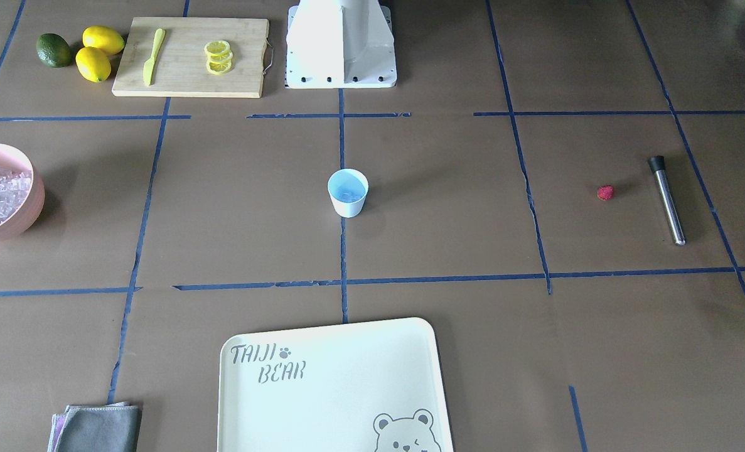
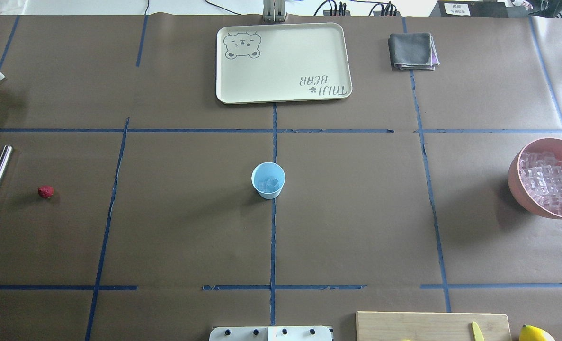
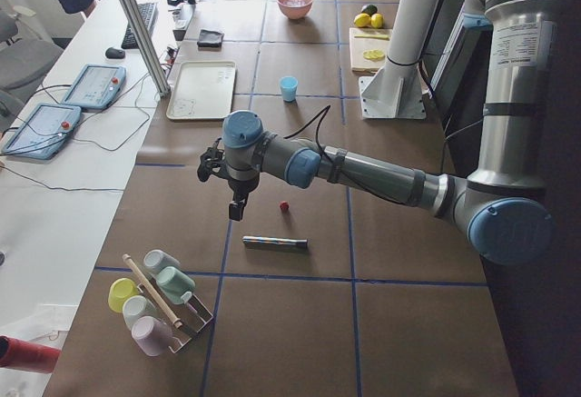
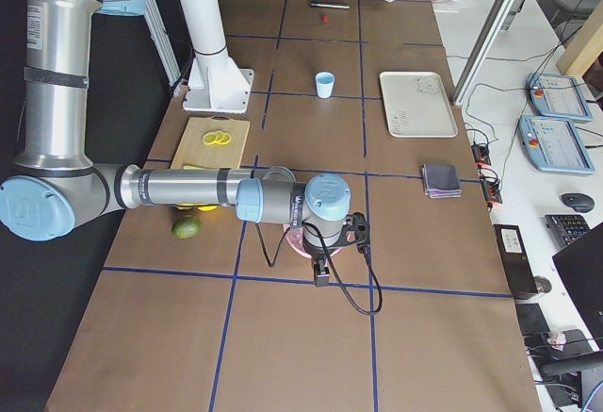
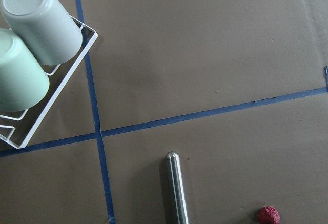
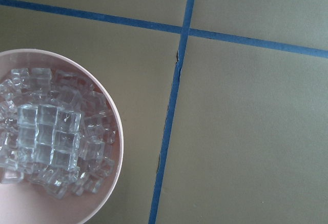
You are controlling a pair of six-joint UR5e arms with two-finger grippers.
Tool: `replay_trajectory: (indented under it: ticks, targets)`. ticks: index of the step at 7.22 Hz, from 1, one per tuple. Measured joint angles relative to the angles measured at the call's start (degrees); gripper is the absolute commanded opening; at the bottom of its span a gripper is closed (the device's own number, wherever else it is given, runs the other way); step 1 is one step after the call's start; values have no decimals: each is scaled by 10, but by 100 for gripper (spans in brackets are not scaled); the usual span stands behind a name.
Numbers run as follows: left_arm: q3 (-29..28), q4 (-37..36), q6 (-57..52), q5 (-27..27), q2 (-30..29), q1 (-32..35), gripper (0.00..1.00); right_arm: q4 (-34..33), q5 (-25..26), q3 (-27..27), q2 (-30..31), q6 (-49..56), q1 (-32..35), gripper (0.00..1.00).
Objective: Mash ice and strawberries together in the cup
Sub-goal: 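Move the left gripper down over the red strawberry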
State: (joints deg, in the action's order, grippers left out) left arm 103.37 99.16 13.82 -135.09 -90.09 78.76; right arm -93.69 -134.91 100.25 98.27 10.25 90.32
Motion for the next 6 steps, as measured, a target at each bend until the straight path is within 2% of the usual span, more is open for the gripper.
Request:
replay_trajectory:
  ticks: [2,4,6]
  targets:
    - [0,61,104,20,9,-63,100,12,-3,2,5,-13,1,100]
    - [-8,147,230,95,19,-156,100,14,-3,2,5,-15,1,100]
    - [-16,183,289,126,23,-221,100,14,-4,2,3,-15,2,100]
